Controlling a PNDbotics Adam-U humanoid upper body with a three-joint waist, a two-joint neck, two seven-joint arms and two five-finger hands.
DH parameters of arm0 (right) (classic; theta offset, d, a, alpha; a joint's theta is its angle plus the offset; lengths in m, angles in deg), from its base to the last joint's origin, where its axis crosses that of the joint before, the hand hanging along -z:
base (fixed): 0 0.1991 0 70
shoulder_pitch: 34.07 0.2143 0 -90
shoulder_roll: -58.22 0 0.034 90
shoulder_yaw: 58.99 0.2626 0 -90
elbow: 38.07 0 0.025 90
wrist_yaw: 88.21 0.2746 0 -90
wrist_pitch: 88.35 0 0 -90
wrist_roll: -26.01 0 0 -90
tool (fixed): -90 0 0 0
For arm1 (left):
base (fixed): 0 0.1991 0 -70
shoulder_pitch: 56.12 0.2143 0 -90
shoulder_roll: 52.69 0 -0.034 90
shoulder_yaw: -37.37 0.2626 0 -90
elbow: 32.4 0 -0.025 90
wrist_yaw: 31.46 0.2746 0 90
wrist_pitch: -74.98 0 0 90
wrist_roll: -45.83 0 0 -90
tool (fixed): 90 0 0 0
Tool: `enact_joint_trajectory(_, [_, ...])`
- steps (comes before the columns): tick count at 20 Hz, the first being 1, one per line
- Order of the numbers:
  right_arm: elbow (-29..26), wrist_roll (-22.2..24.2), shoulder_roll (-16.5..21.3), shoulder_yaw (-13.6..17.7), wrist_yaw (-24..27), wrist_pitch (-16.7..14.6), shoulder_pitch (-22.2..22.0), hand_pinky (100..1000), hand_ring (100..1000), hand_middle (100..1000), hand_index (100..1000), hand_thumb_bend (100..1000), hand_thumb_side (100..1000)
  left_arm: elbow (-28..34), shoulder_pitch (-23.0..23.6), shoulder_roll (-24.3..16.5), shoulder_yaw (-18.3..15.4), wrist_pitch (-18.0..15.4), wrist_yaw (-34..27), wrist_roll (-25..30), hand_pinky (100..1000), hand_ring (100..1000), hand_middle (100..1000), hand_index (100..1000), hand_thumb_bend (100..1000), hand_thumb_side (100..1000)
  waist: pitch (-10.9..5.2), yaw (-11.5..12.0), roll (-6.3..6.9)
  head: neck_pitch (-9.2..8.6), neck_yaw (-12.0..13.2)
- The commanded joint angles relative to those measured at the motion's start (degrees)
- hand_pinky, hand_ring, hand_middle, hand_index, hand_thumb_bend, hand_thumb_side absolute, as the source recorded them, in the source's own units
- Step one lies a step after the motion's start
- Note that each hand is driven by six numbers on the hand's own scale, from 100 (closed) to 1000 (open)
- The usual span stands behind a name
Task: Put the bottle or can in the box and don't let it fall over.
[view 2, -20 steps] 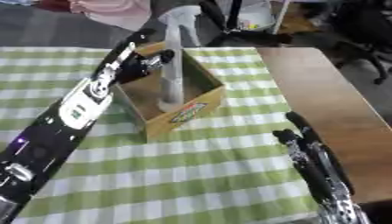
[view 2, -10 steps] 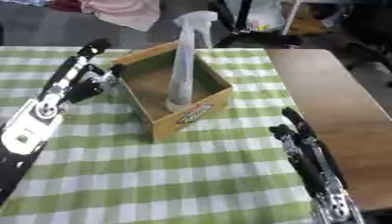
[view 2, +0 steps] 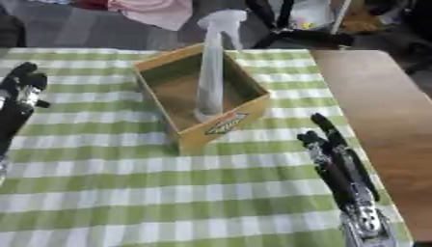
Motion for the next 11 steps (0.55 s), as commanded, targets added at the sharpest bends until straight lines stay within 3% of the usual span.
enact_joint_trajectory(1, [-0.57,0.44,1.16,-0.24,-0.35,-0.04,-0.02,874,814,1000,1000,100,686,4.24,2.51,1.52,-0.91,-0.60,-1.45,-0.92,644,1000,1000,937,317,791,-1.52,-0.27,0.24,1.17,0.77])
enact_joint_trajectory(8, [-0.08,1.03,1.07,-0.72,-0.28,-0.13,-1.15,874,814,1000,1000,100,681,13.21,12.82,3.02,-0.25,-1.64,-2.05,-0.68,643,1000,1000,936,304,789,-2.95,-1.53,0.26,2.97,2.30])
enact_joint_trajectory(11, [-0.09,1.06,1.00,-0.71,-0.25,-0.17,-1.18,874,814,1000,1000,100,679,14.77,14.07,3.22,0.01,-1.07,-1.96,-0.24,642,1000,1000,938,303,788,-3.10,-1.59,0.24,3.22,2.34])
